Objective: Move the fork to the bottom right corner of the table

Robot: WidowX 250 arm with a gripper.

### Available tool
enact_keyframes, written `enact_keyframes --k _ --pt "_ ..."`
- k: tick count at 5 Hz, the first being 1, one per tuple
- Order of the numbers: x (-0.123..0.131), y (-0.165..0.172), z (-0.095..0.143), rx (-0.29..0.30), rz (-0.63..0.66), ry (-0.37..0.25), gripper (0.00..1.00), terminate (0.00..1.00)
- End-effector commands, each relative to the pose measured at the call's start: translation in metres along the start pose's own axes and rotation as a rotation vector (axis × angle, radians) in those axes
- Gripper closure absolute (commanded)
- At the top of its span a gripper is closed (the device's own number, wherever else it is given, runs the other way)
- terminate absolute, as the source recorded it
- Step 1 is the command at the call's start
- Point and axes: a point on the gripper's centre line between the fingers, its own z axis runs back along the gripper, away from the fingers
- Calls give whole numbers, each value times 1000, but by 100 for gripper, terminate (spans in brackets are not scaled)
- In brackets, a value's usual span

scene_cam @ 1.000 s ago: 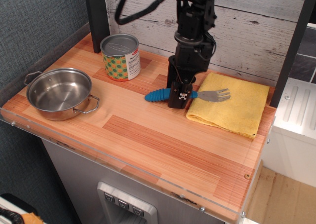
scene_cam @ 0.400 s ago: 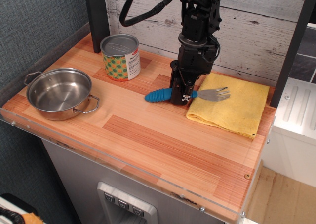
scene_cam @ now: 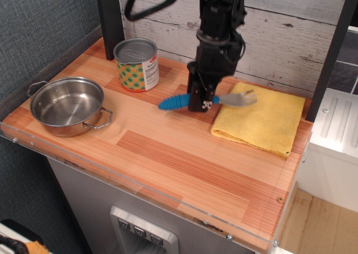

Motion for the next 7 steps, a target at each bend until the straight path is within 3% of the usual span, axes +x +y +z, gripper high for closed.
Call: enact_keyframes --k 1,2,3,5,7 --pt "-5 -11 51 44 74 -53 100 0" --pt "-10 -33 55 -12 179 -56 100 0" --pt "-9 -55 48 -127 333 -121 100 0" --pt "10 -92 40 -164 611 -182 100 0" --pt "23 -107 27 -236 746 -222 100 0"
